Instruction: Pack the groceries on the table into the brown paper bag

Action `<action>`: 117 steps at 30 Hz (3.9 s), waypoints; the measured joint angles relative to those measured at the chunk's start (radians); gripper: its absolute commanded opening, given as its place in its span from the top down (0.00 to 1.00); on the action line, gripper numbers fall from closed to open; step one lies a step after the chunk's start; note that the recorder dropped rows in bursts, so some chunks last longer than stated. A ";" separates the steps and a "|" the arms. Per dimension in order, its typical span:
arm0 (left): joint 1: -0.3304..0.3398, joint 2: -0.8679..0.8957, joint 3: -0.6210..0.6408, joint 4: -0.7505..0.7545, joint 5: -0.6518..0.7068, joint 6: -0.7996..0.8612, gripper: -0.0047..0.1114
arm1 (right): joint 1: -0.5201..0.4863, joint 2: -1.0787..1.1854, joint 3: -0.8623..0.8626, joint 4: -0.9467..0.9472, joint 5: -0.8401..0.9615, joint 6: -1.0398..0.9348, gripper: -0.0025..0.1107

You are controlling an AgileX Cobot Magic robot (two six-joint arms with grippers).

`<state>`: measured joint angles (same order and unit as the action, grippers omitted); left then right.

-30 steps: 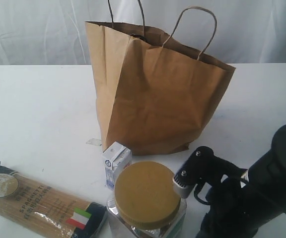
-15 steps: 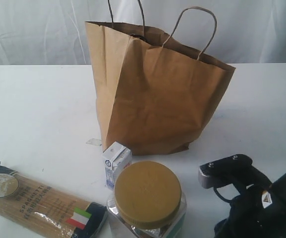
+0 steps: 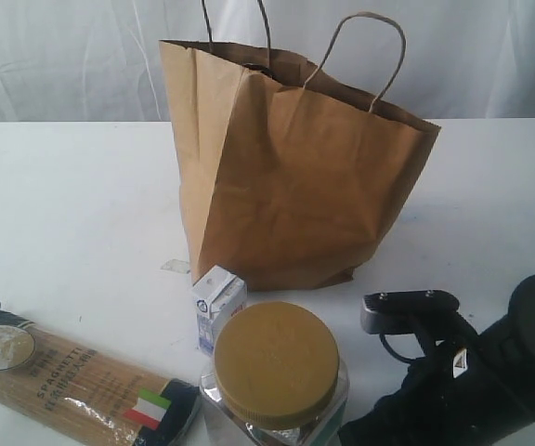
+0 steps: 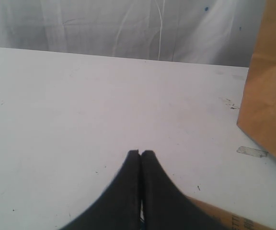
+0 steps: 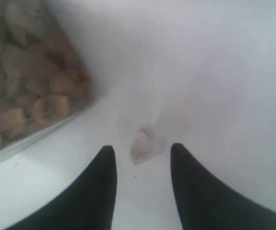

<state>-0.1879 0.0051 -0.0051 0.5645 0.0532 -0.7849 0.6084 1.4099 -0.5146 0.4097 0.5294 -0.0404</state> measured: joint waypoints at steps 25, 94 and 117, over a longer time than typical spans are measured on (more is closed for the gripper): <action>0.000 0.000 0.000 0.000 0.000 0.000 0.96 | 0.000 0.090 0.000 0.034 -0.092 -0.079 0.98; 0.000 0.000 0.000 0.000 0.000 0.000 0.96 | -0.517 0.448 -1.047 0.886 0.621 -1.044 0.84; 0.000 0.000 0.000 0.000 0.000 0.000 0.96 | -0.689 0.184 -1.022 0.764 0.565 -0.888 0.98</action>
<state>-0.1879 0.0051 -0.0051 0.5645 0.0532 -0.7849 -0.0804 1.5936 -1.5371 1.1734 1.0949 -0.9281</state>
